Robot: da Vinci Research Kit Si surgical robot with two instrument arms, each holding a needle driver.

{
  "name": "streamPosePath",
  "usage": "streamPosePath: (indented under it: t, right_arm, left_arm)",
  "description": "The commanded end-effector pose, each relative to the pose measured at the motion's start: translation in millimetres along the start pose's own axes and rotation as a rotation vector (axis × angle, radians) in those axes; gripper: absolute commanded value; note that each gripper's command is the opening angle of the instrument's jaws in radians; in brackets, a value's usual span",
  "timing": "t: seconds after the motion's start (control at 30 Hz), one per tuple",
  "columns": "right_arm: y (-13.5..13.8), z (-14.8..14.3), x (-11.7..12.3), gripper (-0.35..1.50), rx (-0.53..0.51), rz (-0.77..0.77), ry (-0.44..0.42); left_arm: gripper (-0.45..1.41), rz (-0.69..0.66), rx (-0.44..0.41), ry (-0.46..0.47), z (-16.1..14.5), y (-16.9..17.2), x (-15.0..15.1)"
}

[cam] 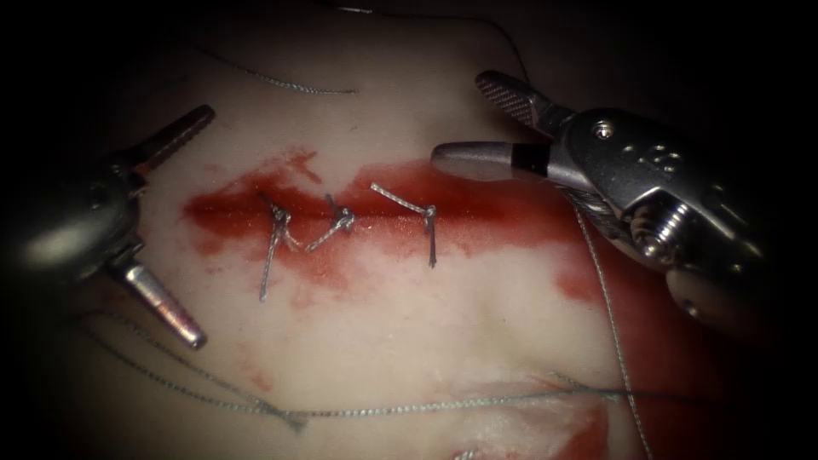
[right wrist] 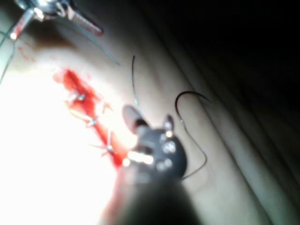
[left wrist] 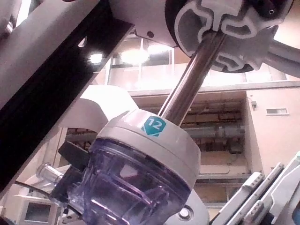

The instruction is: Wound Closure

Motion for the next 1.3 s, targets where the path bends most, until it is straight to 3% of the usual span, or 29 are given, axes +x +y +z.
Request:
streamPosePath:
  t: [0.03, 1.3]
  right_arm:
    - [0.3, 1.0, 0.7, 1.43, 0.001, -0.003, 0.005]
    - [0.9, 0.6, 1.3, 1.38, 0.010, -0.008, 0.005]
  left_arm:
    - [1.40, 0.006, -0.002, -0.005, 0.3, 0.8, -1.0]
    - [1.40, -0.036, 0.021, -0.009, 0.0, 0.8, -1.1]
